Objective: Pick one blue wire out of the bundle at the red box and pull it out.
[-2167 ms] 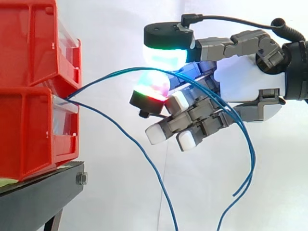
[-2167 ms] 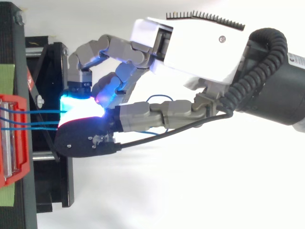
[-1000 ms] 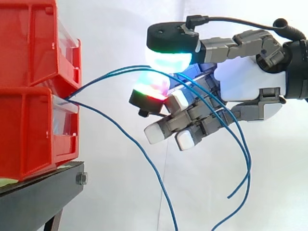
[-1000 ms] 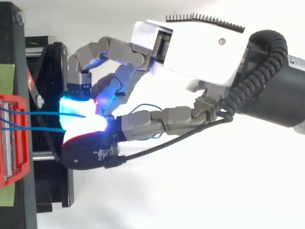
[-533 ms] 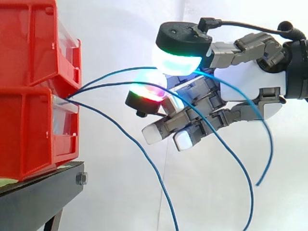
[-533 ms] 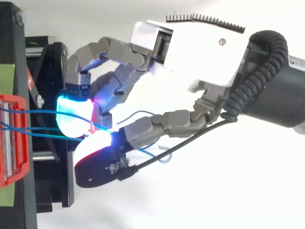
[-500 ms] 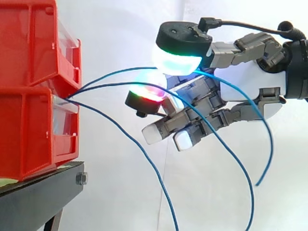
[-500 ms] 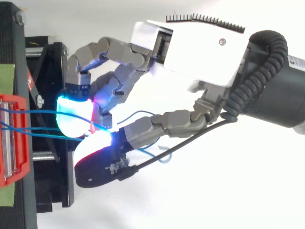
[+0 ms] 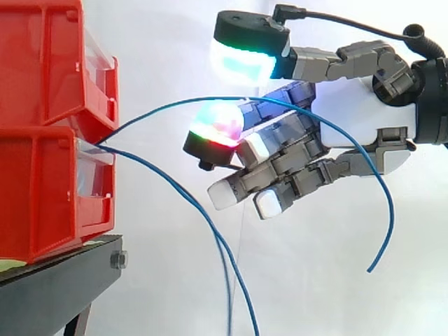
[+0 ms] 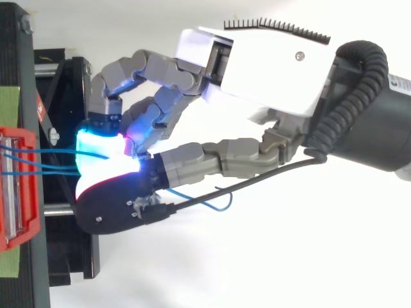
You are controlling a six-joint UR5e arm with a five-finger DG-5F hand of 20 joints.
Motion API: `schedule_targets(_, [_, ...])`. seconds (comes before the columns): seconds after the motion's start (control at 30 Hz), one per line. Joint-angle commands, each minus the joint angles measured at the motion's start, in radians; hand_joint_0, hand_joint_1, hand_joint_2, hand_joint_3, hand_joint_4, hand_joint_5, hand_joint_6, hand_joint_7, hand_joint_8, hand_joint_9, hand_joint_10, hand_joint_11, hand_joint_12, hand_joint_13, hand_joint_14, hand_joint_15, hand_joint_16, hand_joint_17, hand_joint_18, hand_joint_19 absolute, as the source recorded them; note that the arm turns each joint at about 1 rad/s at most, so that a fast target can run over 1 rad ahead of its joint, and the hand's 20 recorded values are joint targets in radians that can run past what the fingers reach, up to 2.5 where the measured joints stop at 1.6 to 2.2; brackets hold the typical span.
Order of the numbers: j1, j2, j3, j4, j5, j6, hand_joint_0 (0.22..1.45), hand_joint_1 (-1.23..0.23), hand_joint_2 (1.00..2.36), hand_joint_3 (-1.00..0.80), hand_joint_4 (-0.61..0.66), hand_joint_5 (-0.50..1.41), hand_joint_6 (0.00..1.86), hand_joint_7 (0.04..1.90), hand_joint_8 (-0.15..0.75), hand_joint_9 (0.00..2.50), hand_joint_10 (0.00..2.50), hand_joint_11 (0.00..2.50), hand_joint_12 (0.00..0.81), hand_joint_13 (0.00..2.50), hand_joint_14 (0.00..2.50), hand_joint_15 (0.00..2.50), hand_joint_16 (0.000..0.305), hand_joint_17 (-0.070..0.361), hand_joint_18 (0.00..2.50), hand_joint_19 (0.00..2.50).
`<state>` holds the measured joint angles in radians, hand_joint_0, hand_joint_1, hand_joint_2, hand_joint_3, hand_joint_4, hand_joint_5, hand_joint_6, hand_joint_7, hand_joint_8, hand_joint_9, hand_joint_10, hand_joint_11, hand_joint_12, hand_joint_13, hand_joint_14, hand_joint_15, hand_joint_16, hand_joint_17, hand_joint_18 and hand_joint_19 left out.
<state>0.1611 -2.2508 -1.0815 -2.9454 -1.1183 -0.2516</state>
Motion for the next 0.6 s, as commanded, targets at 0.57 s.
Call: schedule_targets(0.57, [0.0,0.0,0.0,-0.003,0.0,0.0,0.58,-0.68,1.02,-0.16,0.3,-0.17,0.89,1.17,0.467,1.08,0.02,0.85,0.503,0.84,0.01,0.44,0.065,0.145,0.93,0.59])
